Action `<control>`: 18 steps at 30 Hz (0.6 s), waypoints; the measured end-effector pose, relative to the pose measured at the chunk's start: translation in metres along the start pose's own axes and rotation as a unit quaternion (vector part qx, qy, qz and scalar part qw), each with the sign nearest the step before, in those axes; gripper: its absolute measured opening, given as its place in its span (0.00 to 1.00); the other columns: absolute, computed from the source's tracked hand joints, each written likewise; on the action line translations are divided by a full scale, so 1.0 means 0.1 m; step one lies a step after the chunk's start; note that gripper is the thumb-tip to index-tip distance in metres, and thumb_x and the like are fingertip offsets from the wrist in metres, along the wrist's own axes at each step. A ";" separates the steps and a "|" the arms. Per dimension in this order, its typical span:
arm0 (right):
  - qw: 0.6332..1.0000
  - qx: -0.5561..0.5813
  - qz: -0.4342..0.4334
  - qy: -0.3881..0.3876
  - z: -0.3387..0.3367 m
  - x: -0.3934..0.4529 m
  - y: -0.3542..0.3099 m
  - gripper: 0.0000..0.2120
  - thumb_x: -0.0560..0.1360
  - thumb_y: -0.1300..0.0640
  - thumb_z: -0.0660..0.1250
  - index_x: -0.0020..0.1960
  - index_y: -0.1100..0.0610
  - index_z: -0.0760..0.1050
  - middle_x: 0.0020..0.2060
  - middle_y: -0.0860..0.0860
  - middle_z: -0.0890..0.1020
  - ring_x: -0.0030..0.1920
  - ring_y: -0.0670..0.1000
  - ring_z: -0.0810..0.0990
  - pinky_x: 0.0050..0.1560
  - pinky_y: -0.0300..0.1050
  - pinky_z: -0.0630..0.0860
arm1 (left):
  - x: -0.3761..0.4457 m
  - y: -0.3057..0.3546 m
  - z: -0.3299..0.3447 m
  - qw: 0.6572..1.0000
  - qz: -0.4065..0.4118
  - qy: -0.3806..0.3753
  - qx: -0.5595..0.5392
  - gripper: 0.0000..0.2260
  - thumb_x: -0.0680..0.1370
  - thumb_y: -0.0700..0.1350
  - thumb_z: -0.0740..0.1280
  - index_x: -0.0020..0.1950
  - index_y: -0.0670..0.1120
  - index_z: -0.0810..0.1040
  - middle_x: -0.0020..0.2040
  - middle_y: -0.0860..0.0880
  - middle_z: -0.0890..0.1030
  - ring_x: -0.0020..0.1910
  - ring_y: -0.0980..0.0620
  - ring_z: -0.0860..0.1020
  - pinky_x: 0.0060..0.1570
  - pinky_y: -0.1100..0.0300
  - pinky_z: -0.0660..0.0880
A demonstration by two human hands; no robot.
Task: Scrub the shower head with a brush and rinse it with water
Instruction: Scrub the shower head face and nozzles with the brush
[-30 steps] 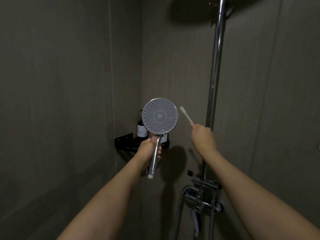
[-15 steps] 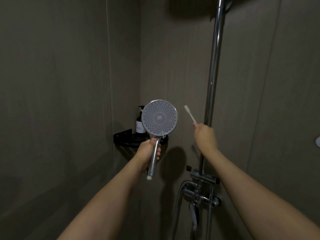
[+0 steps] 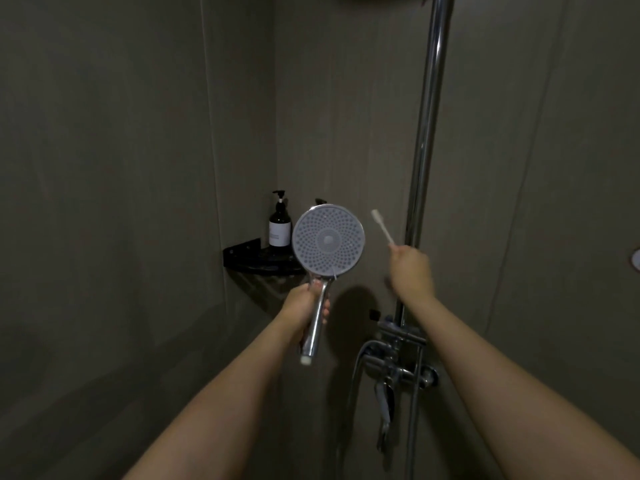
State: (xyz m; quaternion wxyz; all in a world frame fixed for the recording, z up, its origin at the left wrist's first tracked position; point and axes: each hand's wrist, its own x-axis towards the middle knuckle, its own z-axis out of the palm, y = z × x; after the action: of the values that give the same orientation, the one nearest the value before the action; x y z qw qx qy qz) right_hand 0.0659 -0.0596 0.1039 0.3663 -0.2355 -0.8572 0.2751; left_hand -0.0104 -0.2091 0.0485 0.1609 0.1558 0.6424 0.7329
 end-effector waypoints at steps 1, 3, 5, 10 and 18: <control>0.999 0.017 0.022 0.029 -0.02 -0.02 0.06 0.18 0.82 0.55 0.52 0.55 0.65 0.77 0.40 0.59 0.80 0.34 0.53 0.75 0.25 0.37 0.64 | -0.01 -0.04 0.00 1.000 -0.005 0.000 0.000 0.13 0.81 0.46 0.56 0.38 0.44 0.71 0.29 0.46 0.73 0.21 0.56 0.71 0.24 0.65 0.70; 0.996 0.063 0.021 0.051 -0.01 -0.09 0.13 0.18 0.82 0.56 0.53 0.53 0.67 0.76 0.38 0.59 0.78 0.33 0.53 0.74 0.25 0.36 0.63 | -0.02 -0.12 0.01 1.000 -0.013 0.005 -0.004 0.13 0.81 0.46 0.56 0.38 0.44 0.71 0.30 0.46 0.73 0.23 0.55 0.71 0.26 0.64 0.70; 0.997 0.073 -0.007 0.037 0.03 -0.19 0.10 0.17 0.81 0.57 0.53 0.51 0.67 0.76 0.37 0.57 0.76 0.34 0.53 0.73 0.28 0.39 0.65 | -0.01 -0.17 0.03 1.000 -0.017 0.011 -0.011 0.13 0.81 0.46 0.56 0.39 0.44 0.71 0.31 0.46 0.73 0.24 0.55 0.72 0.27 0.62 0.71; 0.990 0.085 -0.096 -0.061 0.16 -0.31 0.00 0.13 0.80 0.62 0.56 0.58 0.61 0.76 0.45 0.51 0.75 0.44 0.47 0.73 0.38 0.33 0.66 | -0.05 -0.20 0.16 0.998 -0.016 0.006 -0.054 0.11 0.82 0.43 0.55 0.41 0.44 0.71 0.37 0.46 0.76 0.34 0.51 0.74 0.36 0.60 0.72; 0.966 0.224 0.000 -0.127 0.38 -0.48 0.14 0.06 0.76 0.61 0.65 0.43 0.54 0.79 0.25 0.44 0.76 0.24 0.40 0.73 0.31 0.35 0.70 | -0.11 -0.29 0.30 0.992 -0.019 -0.002 -0.124 0.09 0.79 0.34 0.58 0.43 0.42 0.76 0.29 0.49 0.80 0.26 0.58 0.79 0.31 0.64 0.76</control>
State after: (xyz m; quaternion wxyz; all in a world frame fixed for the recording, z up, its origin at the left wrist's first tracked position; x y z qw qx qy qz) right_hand 0.0696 -0.0897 0.0495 0.2977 -0.1109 -0.8133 0.4874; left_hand 0.0139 -0.1840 0.0236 0.1941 0.1243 0.5488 0.8036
